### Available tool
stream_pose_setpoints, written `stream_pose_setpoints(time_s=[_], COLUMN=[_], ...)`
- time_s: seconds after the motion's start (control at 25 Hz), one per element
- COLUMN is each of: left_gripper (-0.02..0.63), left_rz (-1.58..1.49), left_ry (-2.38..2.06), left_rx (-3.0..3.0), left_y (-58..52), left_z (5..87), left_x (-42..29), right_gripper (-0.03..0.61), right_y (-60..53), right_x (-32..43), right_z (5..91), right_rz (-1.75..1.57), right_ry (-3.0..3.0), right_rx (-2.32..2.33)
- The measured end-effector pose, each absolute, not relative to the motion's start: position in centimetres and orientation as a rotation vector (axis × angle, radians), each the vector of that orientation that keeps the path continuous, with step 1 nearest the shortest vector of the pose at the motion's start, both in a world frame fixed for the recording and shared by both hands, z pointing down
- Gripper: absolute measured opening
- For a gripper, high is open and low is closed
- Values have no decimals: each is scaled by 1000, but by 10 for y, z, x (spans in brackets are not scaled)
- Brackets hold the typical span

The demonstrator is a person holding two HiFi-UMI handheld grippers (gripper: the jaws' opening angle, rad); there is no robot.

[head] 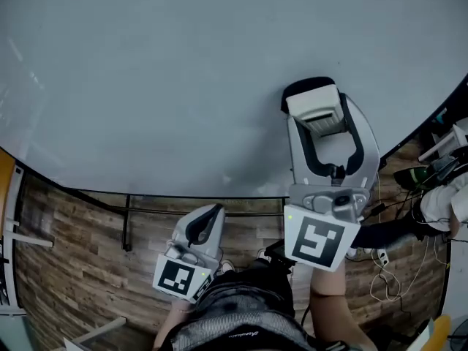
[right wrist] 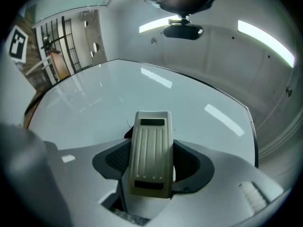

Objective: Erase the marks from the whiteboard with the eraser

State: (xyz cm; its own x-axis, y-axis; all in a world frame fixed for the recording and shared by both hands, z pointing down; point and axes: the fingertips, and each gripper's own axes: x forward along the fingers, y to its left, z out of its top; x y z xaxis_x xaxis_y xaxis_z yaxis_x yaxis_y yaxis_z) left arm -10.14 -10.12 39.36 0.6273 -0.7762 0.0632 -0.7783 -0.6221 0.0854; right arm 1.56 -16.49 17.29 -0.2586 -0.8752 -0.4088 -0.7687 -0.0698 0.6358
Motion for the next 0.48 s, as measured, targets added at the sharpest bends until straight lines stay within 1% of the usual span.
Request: stream_pose_setpoints(time_s=[0.16, 0.48], left_gripper=[-2, -2], left_rz=[12, 20], left_ry=[-1352, -1386], left_rx=[2720, 2678], left_y=[-105, -99], left_z=[389, 397], left_x=[-94, -76], right_gripper=[261, 259], right_y=[-164, -165], right_x=[8, 1], right_z=[184, 237], right_rz=[-1320, -1293], right_ry=[-1945, -1925], right_rx=[1759, 1580])
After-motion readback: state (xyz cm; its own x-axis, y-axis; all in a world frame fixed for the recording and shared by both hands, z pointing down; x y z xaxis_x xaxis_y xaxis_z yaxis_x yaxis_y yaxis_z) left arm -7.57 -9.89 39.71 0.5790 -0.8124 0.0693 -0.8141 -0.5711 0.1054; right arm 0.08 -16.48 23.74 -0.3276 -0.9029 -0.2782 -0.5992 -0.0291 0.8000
